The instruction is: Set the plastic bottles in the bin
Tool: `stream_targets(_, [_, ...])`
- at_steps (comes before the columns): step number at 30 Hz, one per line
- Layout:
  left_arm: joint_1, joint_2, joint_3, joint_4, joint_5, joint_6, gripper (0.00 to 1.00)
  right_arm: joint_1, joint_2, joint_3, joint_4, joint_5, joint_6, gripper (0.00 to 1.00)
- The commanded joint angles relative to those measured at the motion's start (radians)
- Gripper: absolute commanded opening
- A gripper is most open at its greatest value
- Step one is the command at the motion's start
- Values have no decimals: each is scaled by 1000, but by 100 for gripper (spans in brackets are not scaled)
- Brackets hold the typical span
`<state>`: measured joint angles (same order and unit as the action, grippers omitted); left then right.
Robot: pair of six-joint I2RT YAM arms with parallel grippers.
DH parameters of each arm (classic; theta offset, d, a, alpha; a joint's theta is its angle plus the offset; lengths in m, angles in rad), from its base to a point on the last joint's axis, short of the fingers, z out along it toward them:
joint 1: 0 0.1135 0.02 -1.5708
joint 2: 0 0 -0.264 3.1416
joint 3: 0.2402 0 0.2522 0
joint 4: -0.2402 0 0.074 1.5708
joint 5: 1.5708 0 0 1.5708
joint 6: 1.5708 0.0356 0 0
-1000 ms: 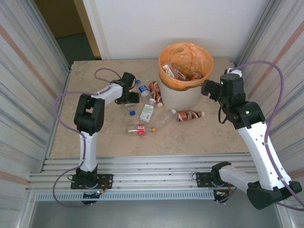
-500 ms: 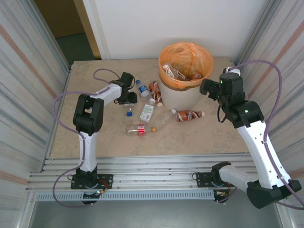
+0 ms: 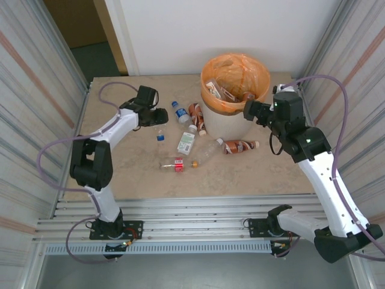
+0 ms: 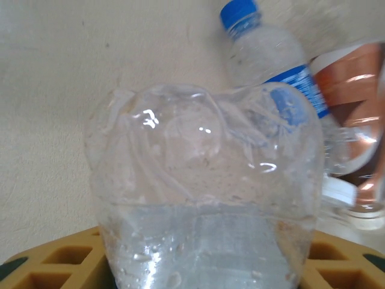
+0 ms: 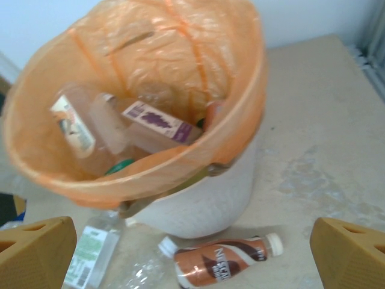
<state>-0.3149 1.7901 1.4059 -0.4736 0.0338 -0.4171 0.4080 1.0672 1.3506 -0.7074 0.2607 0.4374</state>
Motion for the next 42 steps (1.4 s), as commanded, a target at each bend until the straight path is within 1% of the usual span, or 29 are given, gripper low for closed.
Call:
stream_targets(1, [1,-87,-50,46,39,-36,43,75,18,-2,46,-23,7,98])
stream_targets(5, [1,-170,-93,83,52,-62,41,204,67,2,90,-25,10,100])
stream_targets(8, [2,-229,-126,114,66,-93,41,288,121,3,137,-46,15,98])
stream_targets(11, [2,-280,-158,145,91,-120,41,351,192,13,183,-84,15,97])
stream_targets(14, [2,-322,-175,162,113,-142,41,393,279,42,203,-124,19,95])
stream_targets(24, [3,-395,-210,209,199,-200,40,474,570,178,226,-308,5,84])
stream_targets(28, [3,-406,-217,217,221,-214,40,492,653,237,233,-340,-11,78])
stream_targets(32, [3,-418,-226,224,229,-223,40,492,700,265,249,-360,-10,73])
stream_targets(42, [3,-431,-232,234,247,-243,40,492,768,307,251,-374,-5,53])
